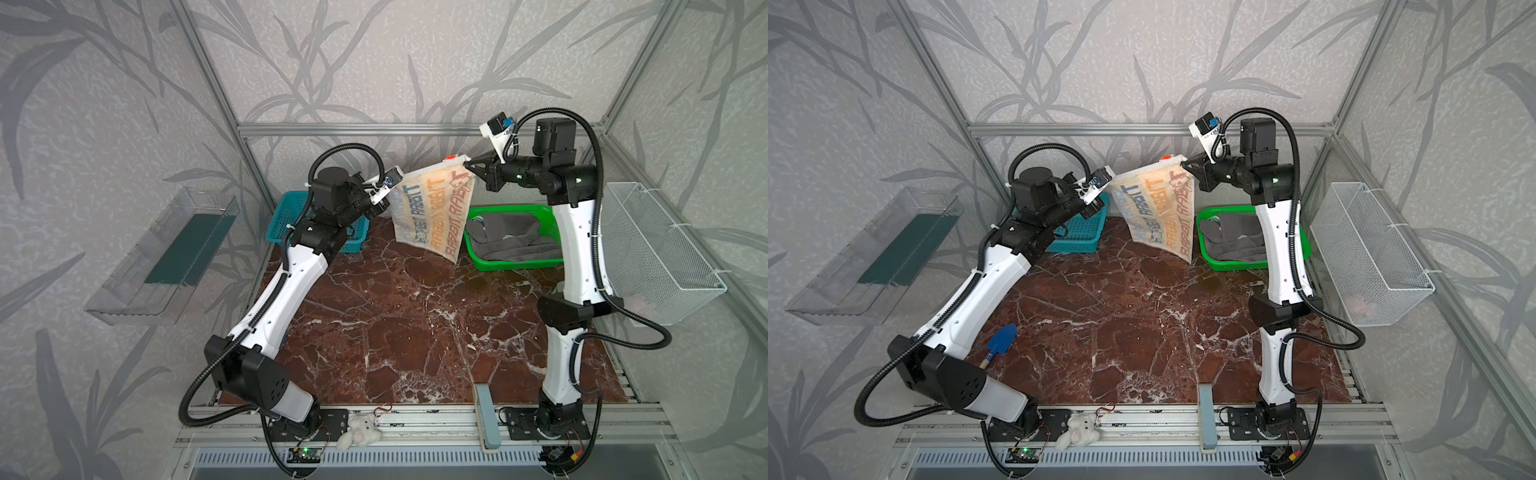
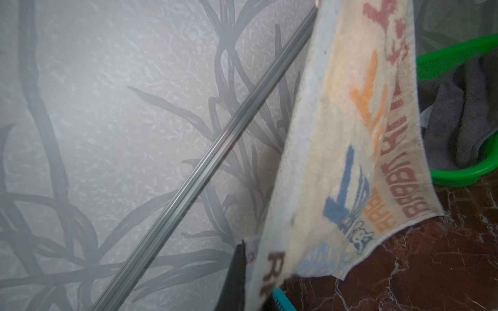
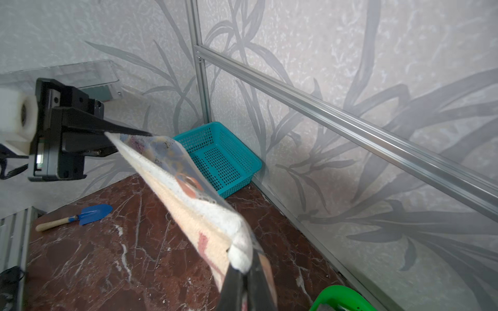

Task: Fold and stack the towels
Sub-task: 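Hold the towel with both grippers and pull it taut above the table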

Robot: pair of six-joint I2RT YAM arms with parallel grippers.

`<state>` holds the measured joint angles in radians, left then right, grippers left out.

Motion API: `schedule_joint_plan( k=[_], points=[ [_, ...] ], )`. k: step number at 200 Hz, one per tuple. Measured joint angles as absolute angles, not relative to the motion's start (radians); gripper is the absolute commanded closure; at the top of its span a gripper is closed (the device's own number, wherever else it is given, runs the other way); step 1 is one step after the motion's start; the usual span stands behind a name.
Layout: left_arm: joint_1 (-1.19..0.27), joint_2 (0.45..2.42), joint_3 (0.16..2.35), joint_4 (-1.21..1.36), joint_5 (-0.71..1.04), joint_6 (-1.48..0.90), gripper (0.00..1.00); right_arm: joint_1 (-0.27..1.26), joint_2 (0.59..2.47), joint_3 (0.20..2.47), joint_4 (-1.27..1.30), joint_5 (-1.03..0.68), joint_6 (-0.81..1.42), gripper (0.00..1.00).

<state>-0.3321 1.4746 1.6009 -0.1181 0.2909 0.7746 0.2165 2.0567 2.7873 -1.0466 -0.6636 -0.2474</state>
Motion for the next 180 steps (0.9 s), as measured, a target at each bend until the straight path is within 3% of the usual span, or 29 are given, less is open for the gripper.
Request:
schedule_joint_plan(
  k=[27, 63, 86, 130, 180],
  points=[
    [-0.343, 1.296, 1.435, -0.141, 0.324, 0.757, 1.00, 0.242, 1.816, 2.345, -0.987, -0.693, -0.258, 1.00],
    [-0.376, 1.063, 1.142, -0.199, 0.344, 0.678, 1.00, 0.271, 1.419, 1.582, -0.678, -0.745, -0.198, 1.00],
    [-0.415, 0.953, 0.953, -0.234, 0.339, 0.609, 1.00, 0.283, 1.252, 1.269, -0.542, -0.770, -0.139, 1.00],
    [-0.479, 0.797, 0.742, -0.336, 0.295, 0.476, 1.00, 0.359, 1.149, 0.936, -0.440, -0.767, -0.019, 1.00],
    [-0.521, 0.686, 0.641, -0.466, 0.262, 0.395, 1.00, 0.422, 1.092, 0.778, -0.408, -0.785, 0.126, 1.00]
  ],
)
